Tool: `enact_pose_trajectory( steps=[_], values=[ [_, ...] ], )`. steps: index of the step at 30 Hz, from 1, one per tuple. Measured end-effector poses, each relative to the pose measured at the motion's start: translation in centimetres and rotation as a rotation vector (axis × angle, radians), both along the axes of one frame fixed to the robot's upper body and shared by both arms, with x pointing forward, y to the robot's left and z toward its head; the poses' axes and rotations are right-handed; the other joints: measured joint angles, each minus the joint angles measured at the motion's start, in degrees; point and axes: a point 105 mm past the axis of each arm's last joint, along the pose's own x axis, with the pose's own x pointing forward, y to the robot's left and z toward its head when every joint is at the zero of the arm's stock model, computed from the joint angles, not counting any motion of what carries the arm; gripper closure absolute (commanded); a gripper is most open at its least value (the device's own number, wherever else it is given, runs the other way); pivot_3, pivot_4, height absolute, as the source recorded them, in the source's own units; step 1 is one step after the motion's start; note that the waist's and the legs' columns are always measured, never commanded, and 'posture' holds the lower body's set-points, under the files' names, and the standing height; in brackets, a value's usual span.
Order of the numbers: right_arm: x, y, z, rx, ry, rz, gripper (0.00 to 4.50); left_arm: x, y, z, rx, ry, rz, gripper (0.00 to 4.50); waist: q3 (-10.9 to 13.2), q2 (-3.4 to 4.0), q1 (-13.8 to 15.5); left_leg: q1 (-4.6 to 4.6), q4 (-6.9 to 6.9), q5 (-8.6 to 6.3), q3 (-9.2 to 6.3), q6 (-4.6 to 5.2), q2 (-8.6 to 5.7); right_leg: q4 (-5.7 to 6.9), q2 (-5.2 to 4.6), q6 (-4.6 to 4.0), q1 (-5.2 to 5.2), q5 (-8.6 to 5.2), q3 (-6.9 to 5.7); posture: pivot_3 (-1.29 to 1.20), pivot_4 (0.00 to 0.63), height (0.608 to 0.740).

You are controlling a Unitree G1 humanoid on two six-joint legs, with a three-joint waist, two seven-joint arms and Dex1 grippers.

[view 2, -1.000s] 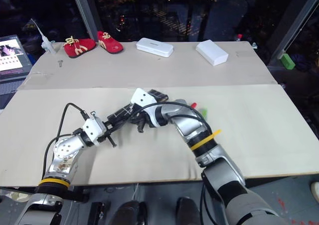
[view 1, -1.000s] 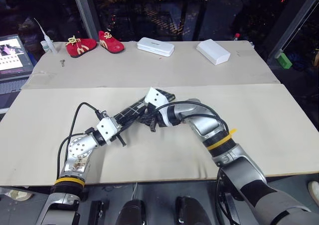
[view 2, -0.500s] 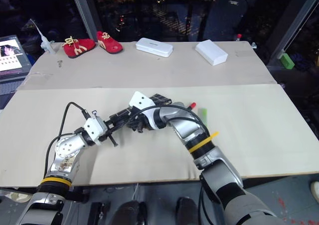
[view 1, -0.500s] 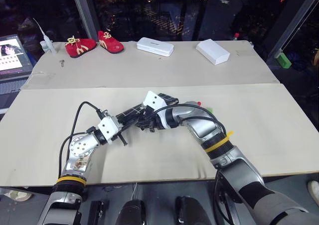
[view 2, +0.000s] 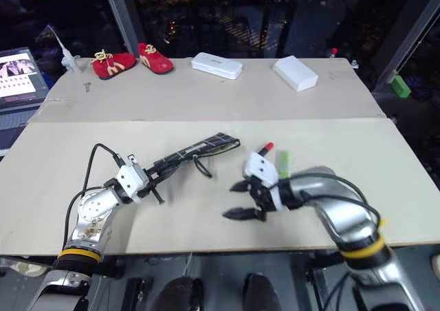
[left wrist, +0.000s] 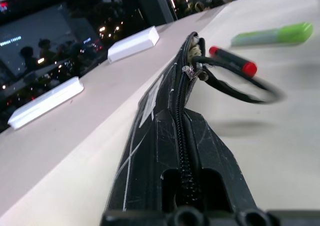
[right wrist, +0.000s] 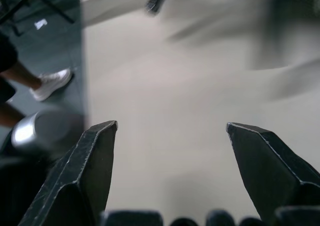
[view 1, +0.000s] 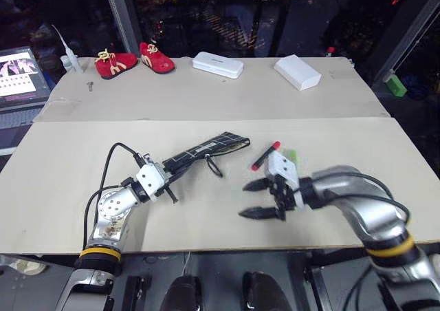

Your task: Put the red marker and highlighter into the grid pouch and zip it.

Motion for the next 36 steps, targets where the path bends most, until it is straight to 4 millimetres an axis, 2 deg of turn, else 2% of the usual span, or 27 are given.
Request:
enact_pose_trajectory(
  steps=[3, 6, 8, 10, 11, 14, 17, 22, 27, 36],
  values=[
    [2.2, -1.8, 1.1, 0.0, -0.076, -0.181, 0.63, 0.0, 0.0, 0.0, -0.002, -0.001, 0.001, 4.5, 0.0, -0.01, -0.2, 0.42, -0.01, -0.02, 0.02, -0.02, 0.08, -0.03, -0.01, 0.04, 0.42, -0.14, 0.02, 0.0, 0.15, 0.74],
    [5.5, -4.6, 3.0, 0.013, -0.166, -0.444, 0.63, 0.0, 0.0, 0.1, -0.005, -0.001, 0.003, 4.5, 0.0, -0.01, -0.2, 0.37, -0.02, -0.02, 0.03, -0.02, 0.07, -0.03, -0.02, -0.02, 0.38, -0.11, 0.06, 0.0, 0.15, 0.74],
    [7.7, -7.1, 4.3, 0.058, -0.208, -0.671, 0.63, 0.0, 0.0, 0.0, -0.008, -0.001, 0.003, 4.5, 0.0, -0.01, 0.0, 0.27, -0.04, -0.03, 0.04, -0.02, 0.01, -0.02, -0.04, -0.01, 0.3, -0.11, 0.07, 0.0, 0.15, 0.74],
    [8.6, -9.2, 4.3, 0.064, -0.219, -0.833, 0.63, 0.0, 0.0, -0.1, -0.009, 0.003, 0.005, 4.5, 0.0, -0.02, 0.3, 0.22, -0.07, -0.04, 0.03, -0.02, 0.01, -0.06, -0.03, 0.0, 0.28, -0.12, 0.02, 0.0, 0.15, 0.74],
    [8.7, -9.5, 3.8, 0.057, -0.209, -0.876, 0.63, -0.1, 0.0, -0.2, -0.01, 0.005, 0.005, 4.5, 0.0, -0.01, 0.4, 0.19, -0.08, -0.05, 0.03, -0.01, 0.01, -0.07, -0.03, 0.01, 0.27, -0.12, 0.02, 0.0, 0.15, 0.74],
    [8.5, -9.0, 0.5, 0.028, -0.122, -0.958, 0.63, -0.1, -0.1, -0.2, -0.013, 0.006, 0.004, 4.5, 0.0, -0.01, 0.5, 0.13, -0.08, -0.05, 0.04, -0.01, -0.01, -0.07, -0.08, 0.02, 0.23, -0.12, 0.02, 0.0, 0.15, 0.74],
    [8.4, -8.3, -1.2, 0.022, -0.066, -1.002, 0.63, -0.1, -0.1, -0.2, -0.014, 0.007, 0.004, 4.5, 0.0, -0.01, 0.3, 0.15, -0.05, -0.04, 0.04, 0.0, -0.04, -0.06, -0.1, 0.04, 0.25, -0.1, 0.1, 0.0, 0.15, 0.74],
    [8.6, -8.0, -1.9, 0.022, -0.047, -1.047, 0.63, 0.0, -0.1, -0.2, -0.016, 0.006, 0.003, 4.5, 0.0, -0.01, 0.1, 0.25, -0.05, -0.04, 0.02, 0.0, -0.02, -0.06, -0.07, 0.05, 0.32, -0.11, 0.09, 0.0, 0.15, 0.74],
    [8.6, -7.8, -2.0, -0.022, -0.076, -1.009, 0.63, 0.0, -0.1, -0.2, -0.017, 0.006, 0.003, 4.5, 0.0, -0.01, -0.1, 0.19, -0.05, -0.05, 0.01, 0.01, -0.03, -0.08, -0.07, 0.06, 0.3, -0.12, 0.07, 0.0, 0.15, 0.74],
    [9.3, -7.9, -3.8, -0.038, -0.051, -1.037, 0.63, 0.0, -0.2, -0.2, -0.024, 0.005, 0.005, 4.5, 0.0, -0.01, -0.4, 0.21, -0.06, -0.05, 0.01, 0.01, -0.02, -0.07, -0.05, 0.06, 0.3, -0.12, 0.08, 0.0, 0.15, 0.74]
  ],
)
